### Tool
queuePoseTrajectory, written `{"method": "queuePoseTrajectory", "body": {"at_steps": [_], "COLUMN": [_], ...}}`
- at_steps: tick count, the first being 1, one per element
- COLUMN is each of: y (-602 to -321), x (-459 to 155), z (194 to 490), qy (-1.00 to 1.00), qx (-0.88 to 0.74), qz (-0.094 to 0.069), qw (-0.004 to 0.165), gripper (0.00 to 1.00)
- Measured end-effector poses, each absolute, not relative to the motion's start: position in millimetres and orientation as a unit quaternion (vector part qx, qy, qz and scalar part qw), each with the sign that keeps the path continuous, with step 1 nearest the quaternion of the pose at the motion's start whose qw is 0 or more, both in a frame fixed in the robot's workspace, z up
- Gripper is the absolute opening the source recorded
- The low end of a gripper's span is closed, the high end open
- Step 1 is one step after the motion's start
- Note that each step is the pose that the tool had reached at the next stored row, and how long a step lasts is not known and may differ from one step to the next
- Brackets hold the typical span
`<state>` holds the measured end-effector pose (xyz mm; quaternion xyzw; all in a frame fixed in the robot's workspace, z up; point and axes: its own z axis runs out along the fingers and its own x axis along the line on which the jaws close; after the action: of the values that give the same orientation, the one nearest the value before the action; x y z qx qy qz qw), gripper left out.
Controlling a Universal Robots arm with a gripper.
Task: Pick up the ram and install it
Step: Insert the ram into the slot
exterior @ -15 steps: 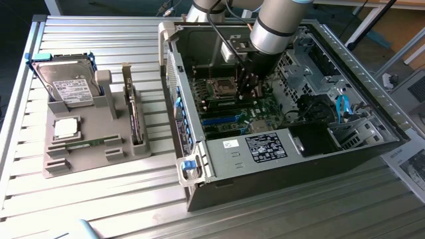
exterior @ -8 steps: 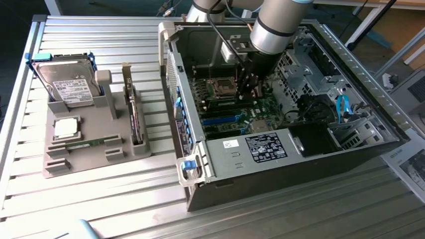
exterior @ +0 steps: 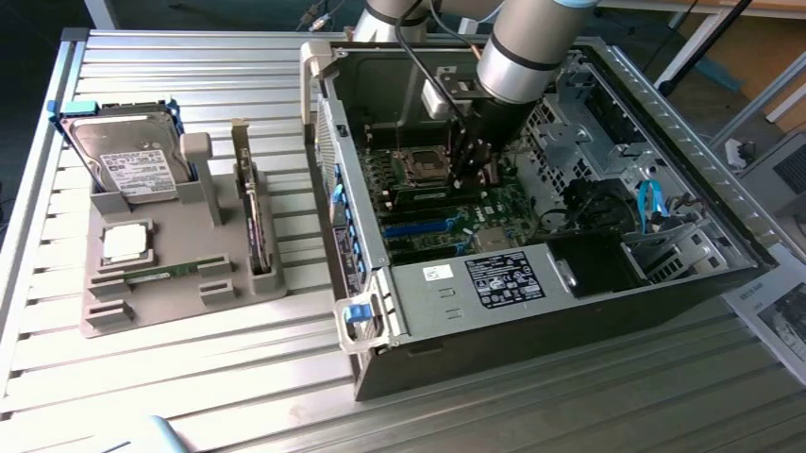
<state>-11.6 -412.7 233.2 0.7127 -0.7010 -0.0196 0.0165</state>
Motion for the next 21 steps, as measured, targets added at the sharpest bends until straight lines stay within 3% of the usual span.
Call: {"method": "queuePoseTrajectory", "body": {"at_steps": [12, 14, 21], "y": [-412.7, -412.7, -412.7], "x": [-11.6, -11.5, -11.6], "z": [228.9, 228.8, 241.6], "qy": [-0.701, -0.701, -0.701], "qx": [0.713, 0.713, 0.713], "qz": [-0.020, -0.020, -0.019], "qw": [0.017, 0.017, 0.018], "gripper": [0.13, 0.21, 0.21]}}
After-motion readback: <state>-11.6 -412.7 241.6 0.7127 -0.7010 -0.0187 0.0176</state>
